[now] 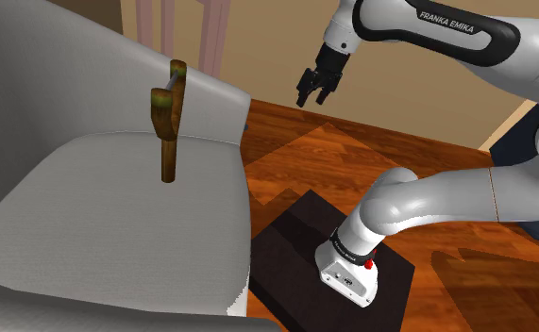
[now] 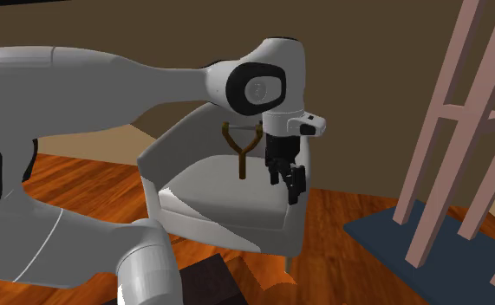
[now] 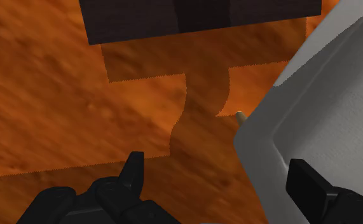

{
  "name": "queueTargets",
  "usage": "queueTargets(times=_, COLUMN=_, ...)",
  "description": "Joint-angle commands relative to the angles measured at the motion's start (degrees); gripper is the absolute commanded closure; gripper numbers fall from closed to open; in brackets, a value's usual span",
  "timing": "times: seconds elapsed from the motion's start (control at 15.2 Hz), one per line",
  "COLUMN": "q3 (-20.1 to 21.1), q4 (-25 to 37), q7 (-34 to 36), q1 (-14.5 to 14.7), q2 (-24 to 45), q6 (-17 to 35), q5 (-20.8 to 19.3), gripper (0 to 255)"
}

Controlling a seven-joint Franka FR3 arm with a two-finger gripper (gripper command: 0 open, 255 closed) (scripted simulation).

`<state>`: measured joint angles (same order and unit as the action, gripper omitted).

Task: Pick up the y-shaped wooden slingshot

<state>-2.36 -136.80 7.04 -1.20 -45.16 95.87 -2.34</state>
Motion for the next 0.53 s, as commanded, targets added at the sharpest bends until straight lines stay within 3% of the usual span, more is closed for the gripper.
queueTargets(times=0.0, q3=0.00, q4=0.00, q7=0.00, q1=0.00, q2=0.00, q6=0.00, q5=0.00, gripper=0)
queueTargets(times=0.46, q3=8.24, q4=8.61, q7=8.48, q1=2.72, q2=7.61, q6=-1.07, q5=3.57, gripper=0)
